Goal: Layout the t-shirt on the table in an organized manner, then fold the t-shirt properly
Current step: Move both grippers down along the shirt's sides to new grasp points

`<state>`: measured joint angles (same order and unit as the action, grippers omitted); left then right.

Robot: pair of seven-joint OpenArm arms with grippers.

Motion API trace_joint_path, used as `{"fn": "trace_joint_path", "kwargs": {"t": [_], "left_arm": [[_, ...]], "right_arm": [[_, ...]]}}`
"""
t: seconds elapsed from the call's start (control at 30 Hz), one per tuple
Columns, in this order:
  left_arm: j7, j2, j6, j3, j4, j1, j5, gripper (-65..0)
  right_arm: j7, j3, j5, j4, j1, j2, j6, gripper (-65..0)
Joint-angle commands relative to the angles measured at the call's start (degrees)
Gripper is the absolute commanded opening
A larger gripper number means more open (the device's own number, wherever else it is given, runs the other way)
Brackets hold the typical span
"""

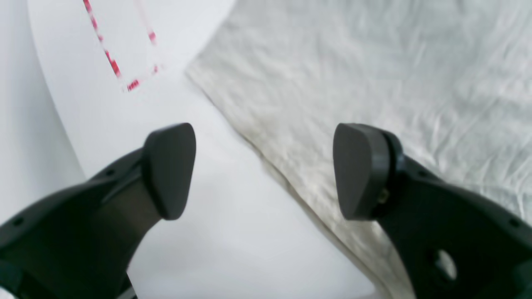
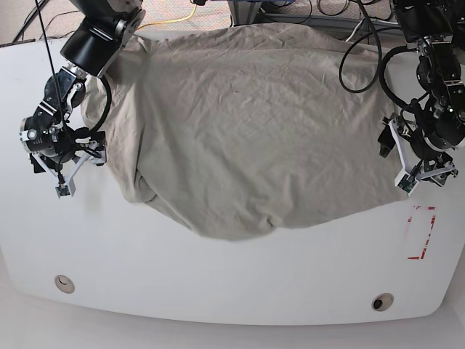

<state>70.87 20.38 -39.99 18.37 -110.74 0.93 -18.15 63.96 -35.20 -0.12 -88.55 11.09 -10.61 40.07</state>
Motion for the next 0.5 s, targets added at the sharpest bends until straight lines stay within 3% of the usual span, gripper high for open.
{"fn": "trace_joint_path", "kwargs": {"t": [0.0, 0.47], "left_arm": [[-0.15, 0.94, -0.01, 0.31, -0.87, -0.53, 0.0, -17.9], [-0.15, 0.85, -0.01, 0.4, -0.87, -0.09, 0.0, -17.9]], "right_arm": [[-1.77, -0.1, -0.01, 1.3, 0.82, -0.77, -0.07, -1.7], [-3.35, -0.36, -0.01, 4.73, -2.7, -0.33, -0.07, -2.1]]}}
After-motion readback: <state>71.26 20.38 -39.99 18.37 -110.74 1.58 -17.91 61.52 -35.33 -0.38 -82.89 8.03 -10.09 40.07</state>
